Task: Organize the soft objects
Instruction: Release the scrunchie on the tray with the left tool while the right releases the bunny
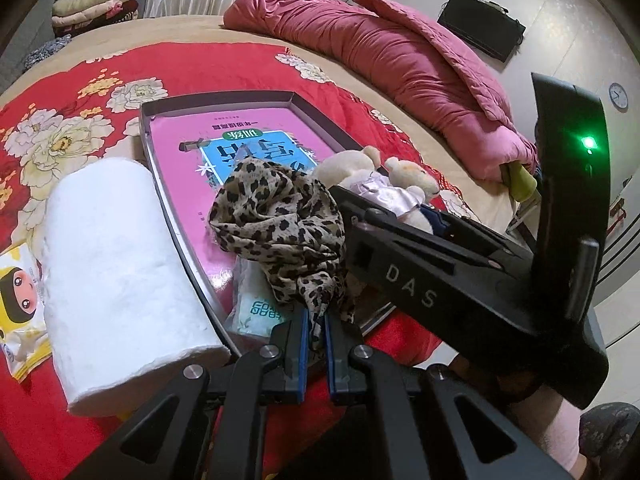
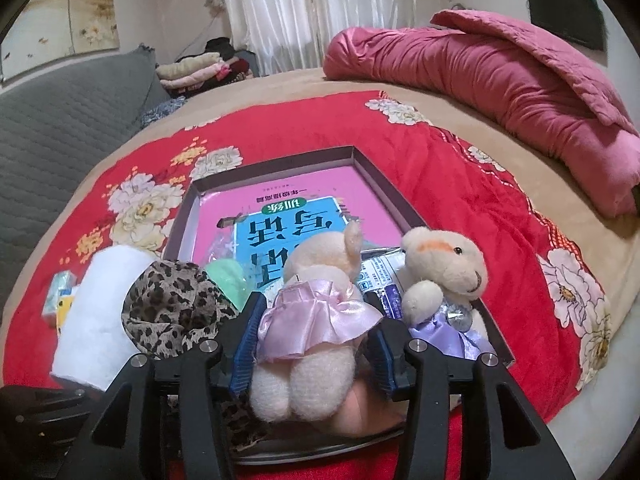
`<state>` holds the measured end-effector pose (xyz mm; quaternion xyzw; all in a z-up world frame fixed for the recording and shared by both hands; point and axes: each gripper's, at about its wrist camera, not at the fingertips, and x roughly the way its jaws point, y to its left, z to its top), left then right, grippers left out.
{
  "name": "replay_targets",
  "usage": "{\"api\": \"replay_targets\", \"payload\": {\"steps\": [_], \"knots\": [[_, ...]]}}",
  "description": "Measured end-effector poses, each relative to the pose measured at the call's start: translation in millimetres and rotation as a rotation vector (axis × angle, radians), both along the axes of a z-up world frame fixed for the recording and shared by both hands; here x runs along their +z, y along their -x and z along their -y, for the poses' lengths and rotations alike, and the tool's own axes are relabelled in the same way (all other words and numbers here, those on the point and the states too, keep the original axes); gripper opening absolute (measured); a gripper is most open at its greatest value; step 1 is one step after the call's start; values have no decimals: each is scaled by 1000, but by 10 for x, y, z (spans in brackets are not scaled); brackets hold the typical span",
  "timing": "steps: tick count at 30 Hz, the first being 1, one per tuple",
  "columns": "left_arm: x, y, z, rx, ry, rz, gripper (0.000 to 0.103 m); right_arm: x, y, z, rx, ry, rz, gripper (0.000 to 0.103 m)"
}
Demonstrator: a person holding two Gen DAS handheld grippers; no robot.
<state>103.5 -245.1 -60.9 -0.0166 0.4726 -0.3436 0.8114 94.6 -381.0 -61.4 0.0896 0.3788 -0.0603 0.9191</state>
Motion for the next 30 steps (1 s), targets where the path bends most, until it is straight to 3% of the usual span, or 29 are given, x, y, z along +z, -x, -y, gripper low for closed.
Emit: {"api": "replay_targets", "payload": {"steps": [5,8,14,25,30], "knots": [[-3,-1,-15,5,3,-2,7,47,52,-42,1,23,31,68],[-11,-3,-22,8,0,-6,7,105,99,-53,-11,38,66,73],[-17,-5,-35,14,3,-10,7,230,213,-41,-41,60,144,74],[-10,-49,-88,47,10,-18,8,240,248,51,-101,59,152,75],[1,-18,-72,43,-12,-3,17,245,248,46,-103,64,153,75]]}}
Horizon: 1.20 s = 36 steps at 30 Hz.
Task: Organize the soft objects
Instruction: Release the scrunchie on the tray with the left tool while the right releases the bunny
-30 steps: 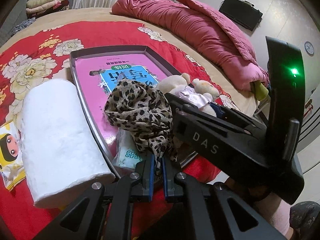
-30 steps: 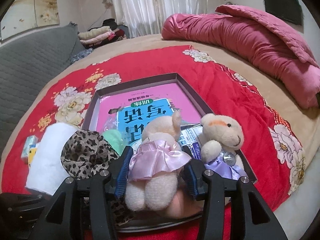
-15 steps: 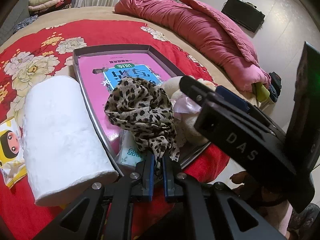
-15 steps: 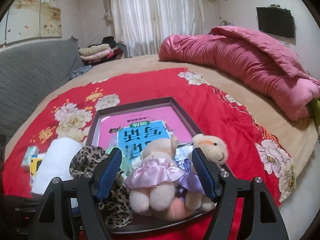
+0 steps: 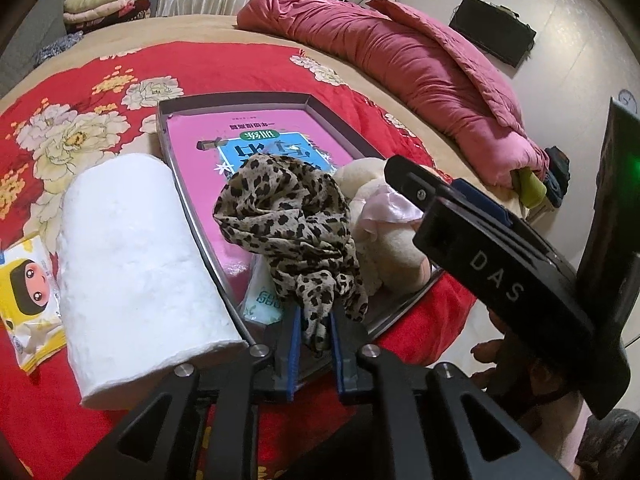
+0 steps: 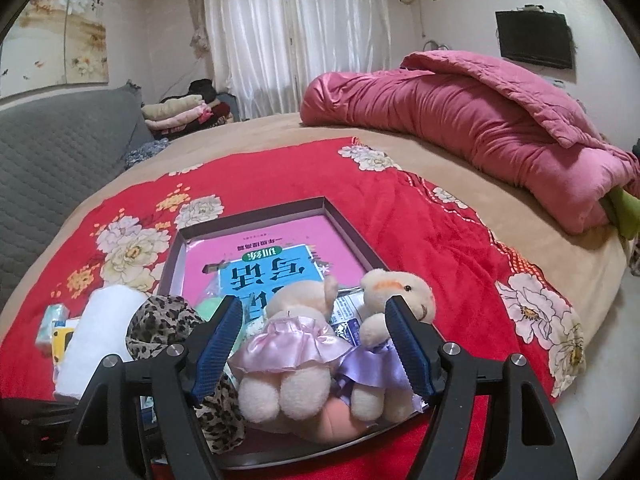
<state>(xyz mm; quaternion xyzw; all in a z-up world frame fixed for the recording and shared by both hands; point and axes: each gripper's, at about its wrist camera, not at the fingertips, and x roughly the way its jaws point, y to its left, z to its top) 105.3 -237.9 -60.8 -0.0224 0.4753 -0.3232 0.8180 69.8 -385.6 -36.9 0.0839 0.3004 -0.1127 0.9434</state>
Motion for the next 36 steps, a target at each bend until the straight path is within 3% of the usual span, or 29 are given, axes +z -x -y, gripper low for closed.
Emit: {"api": "replay_targets", "payload": {"steps": [4,9,19,23,36], "knots": [[16,24,1,-4,-2,10,23,6,5,5,-2,-2,3,75],[35,61,-12,-7,-6,23,39,-3,3,17,-5,-7,0,75],[107,102,-64,-6,4,37,42,-2,14,42,-12,-15,5,75],[175,153,-96,-1,-6,64,53,0,16,58,-17,-19,7,75],[346,191,-224,28,2,103,57,74,73,61,-28,-21,40,75]]}}
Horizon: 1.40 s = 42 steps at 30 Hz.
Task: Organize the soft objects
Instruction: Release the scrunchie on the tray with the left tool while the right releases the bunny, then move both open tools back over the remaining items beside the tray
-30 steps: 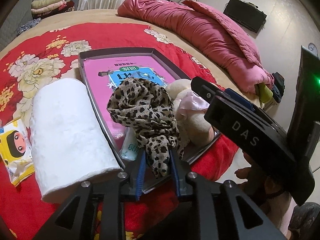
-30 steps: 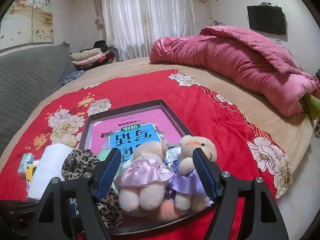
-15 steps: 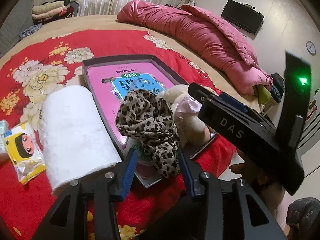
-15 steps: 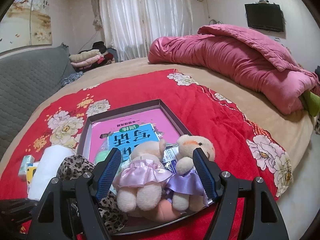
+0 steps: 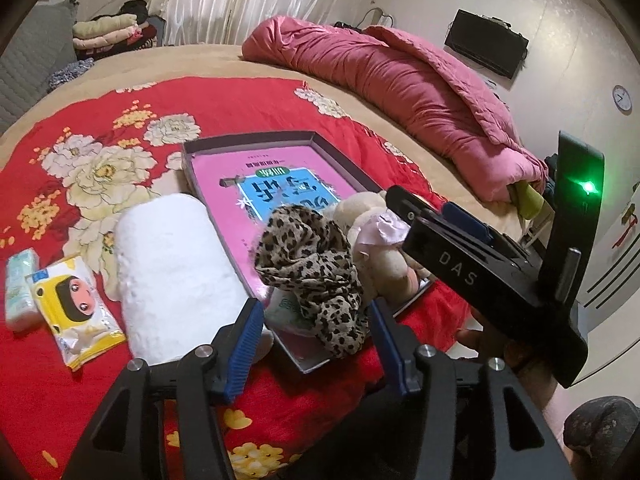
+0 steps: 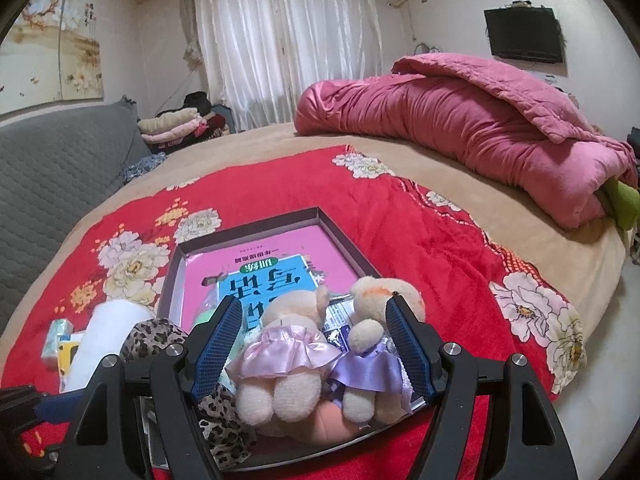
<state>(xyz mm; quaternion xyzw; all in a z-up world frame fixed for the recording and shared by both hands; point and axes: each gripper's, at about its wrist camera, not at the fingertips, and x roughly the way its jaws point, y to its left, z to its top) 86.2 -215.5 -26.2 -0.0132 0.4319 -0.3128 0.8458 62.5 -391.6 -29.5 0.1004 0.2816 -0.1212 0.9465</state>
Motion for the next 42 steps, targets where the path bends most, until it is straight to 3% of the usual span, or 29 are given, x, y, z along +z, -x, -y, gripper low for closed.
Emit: {"api": "replay_targets", "payload": {"steps": [19,33,42], "knots": [[185,145,-513,87,5,39,59,226,232,-305,8,67,8,76],[265,19,-1270,225,104,16,59,491,309,-1151,191,151,24,76],[282,-78,-1655,282,136,12,59,499,307,-1611,290,205,3,76]]}}
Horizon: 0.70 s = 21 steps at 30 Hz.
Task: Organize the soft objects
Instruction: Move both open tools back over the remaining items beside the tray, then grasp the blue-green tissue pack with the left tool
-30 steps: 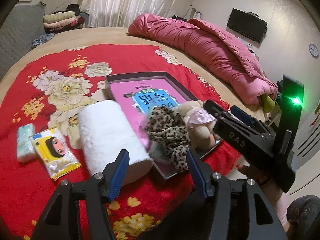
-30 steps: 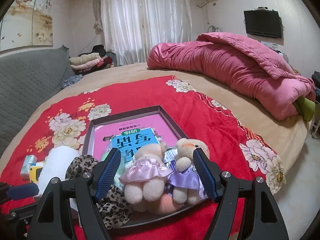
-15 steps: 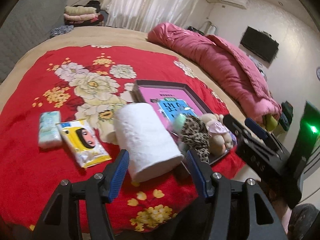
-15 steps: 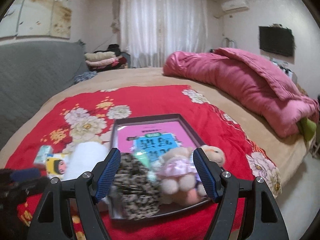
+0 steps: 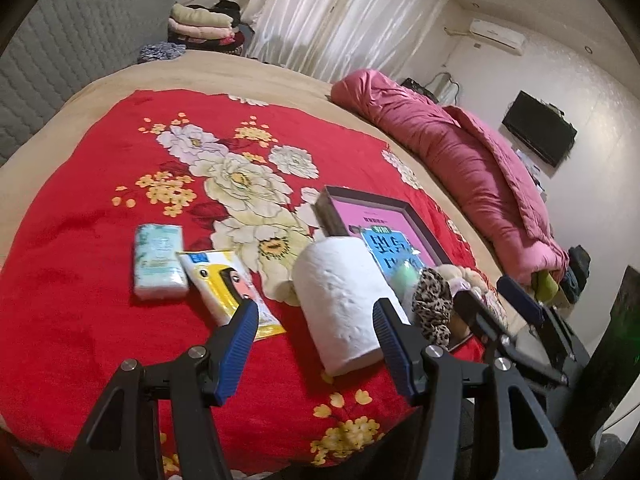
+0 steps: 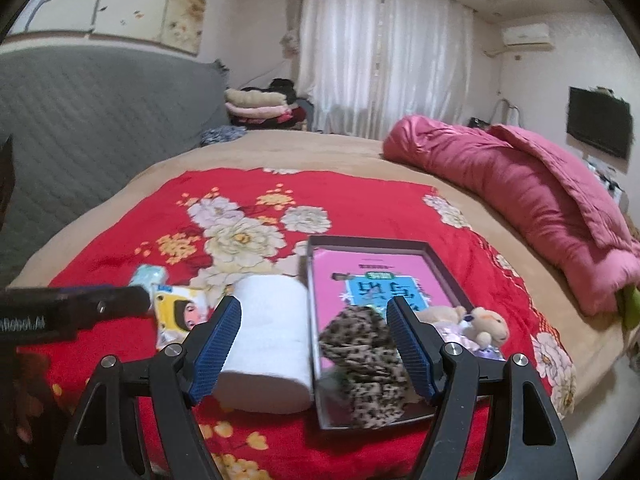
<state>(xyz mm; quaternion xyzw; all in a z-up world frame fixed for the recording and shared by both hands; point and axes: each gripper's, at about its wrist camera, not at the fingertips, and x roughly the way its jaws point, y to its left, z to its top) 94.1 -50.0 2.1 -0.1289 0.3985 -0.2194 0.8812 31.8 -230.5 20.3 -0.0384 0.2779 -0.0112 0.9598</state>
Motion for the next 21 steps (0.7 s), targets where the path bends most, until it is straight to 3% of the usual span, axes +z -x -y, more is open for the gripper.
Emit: {"api": "replay_targets", "payload": {"steps": [11,17,21], "knots": [[-119,-144,-393,82,29,-33,59,-61,-63,-401,104,66,-24,77],[-442,-458,-808,211,39,-126,59,-160,-223,-669,201,79,-69,77],[-648,-673,-908,235,32,-178,59,-266,-357,-856,252,95,-102,77]]}}
